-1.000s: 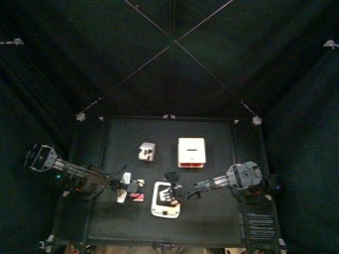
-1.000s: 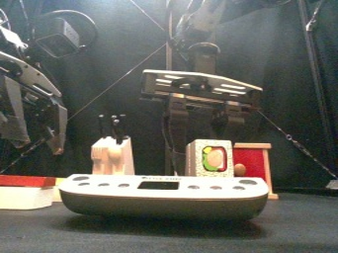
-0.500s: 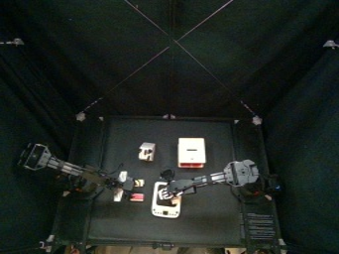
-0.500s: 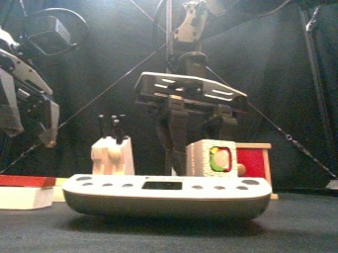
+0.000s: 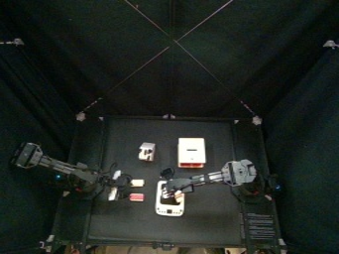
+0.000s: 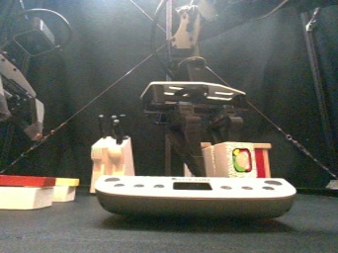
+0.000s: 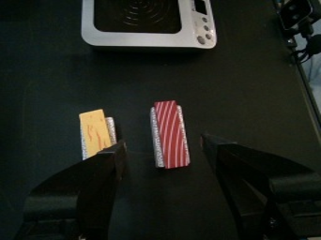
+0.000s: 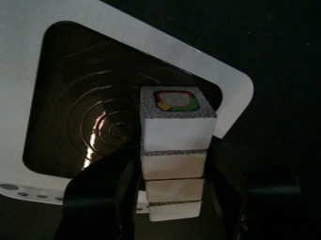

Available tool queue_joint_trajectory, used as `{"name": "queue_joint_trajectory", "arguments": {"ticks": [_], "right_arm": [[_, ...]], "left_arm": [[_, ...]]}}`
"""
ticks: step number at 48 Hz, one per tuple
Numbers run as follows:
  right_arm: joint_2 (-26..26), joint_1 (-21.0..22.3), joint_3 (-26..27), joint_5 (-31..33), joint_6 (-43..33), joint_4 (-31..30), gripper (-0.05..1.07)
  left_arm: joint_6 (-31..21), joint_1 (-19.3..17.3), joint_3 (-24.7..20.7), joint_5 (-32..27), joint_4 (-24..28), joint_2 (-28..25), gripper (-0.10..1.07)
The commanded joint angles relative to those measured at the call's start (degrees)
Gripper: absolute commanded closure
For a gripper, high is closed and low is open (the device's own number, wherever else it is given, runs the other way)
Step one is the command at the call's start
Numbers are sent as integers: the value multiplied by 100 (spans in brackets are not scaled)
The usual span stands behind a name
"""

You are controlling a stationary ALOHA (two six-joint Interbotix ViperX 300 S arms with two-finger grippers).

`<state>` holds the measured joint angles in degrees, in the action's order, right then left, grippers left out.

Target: Put sushi roll on stove

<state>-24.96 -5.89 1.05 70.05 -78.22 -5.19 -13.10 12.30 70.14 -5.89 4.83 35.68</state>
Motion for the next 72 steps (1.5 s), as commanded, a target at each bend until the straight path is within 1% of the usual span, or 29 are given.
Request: {"name": "queue_joint_trajectory", "arguments": {"ticks": [1,17,25,35,56,64,72], "right_arm": [[176,-9,158,-79,-193,-132,26],[272,-53,387,-123,-378,-62,26],[246,-53,369,-70,-343,88,25],[114,-53,255,229,-281,255,24],[-132,-44,44,246,-264,439,25],[-202,-53,-35,229,123,483,25],[-334,-26,-35,237,650,694,25]], "left_arm": [[0,-18,-70,62,-18,0,0],[0,-9,-53,62,-18,0,0],[0,-18,-44,62,-18,0,0],[0,-18,-44,62,-44,0,0],[0,-18,-9,62,-44,0,0],[0,-18,0,62,-44,0,0],[0,-18,0,62,-44,0,0]]}}
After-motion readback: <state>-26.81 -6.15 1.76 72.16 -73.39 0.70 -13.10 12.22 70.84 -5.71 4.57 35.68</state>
